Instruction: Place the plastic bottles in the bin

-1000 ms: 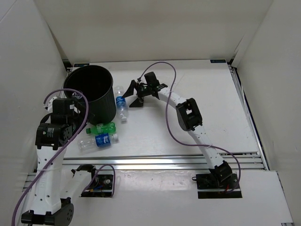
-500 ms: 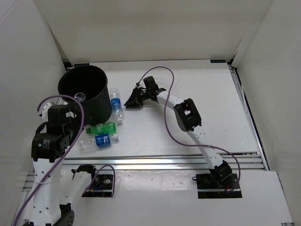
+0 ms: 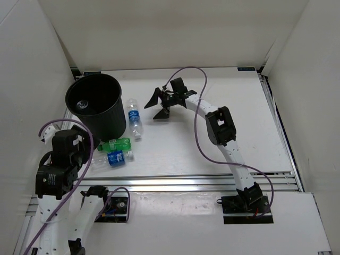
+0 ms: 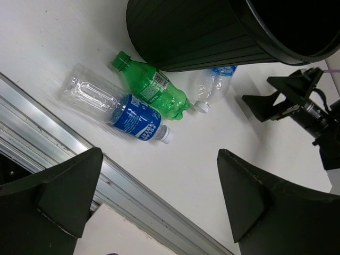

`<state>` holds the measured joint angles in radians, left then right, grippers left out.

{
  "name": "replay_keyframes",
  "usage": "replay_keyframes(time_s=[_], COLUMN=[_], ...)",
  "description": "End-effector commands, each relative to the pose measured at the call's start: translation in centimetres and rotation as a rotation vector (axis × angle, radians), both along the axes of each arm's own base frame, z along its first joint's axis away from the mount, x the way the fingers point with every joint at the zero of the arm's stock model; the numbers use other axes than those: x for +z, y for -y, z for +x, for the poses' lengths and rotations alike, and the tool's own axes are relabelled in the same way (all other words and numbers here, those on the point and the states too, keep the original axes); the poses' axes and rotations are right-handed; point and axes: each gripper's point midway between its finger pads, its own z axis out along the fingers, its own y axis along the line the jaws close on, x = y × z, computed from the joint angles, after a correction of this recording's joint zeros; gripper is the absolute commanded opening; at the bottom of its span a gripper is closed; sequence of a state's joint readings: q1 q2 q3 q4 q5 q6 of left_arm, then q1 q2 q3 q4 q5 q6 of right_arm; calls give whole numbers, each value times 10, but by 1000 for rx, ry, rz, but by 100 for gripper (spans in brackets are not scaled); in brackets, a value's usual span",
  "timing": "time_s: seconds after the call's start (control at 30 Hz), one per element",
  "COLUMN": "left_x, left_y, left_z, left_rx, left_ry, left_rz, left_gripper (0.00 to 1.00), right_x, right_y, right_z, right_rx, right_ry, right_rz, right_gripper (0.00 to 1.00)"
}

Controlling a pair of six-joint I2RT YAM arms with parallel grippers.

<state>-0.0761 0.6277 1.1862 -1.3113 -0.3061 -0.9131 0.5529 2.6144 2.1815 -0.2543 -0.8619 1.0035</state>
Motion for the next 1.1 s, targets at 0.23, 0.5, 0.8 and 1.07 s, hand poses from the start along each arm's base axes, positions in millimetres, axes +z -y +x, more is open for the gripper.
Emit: replay_keyframes(time_s=[0.23, 0.5, 0.8, 1.07], left_x=[17, 19, 21, 19], left_y=[-4, -3, -5, -5], left_z=[10, 17, 12, 7], left_rx=[-58, -74, -66, -60], left_ry=[4, -18, -36, -44], left_rz=[90, 96, 102, 95], left_gripper=[100, 100, 100, 100], right_x=[-27, -32, -33, -30], right_y=[-45, -74, -88, -94], right_z=[6, -20, -37, -40], right_rx=[-9, 34, 66, 61], right_ry=[13, 44, 34, 31], right_rz=[52, 44, 77, 103], right_gripper=[100, 100, 93, 64])
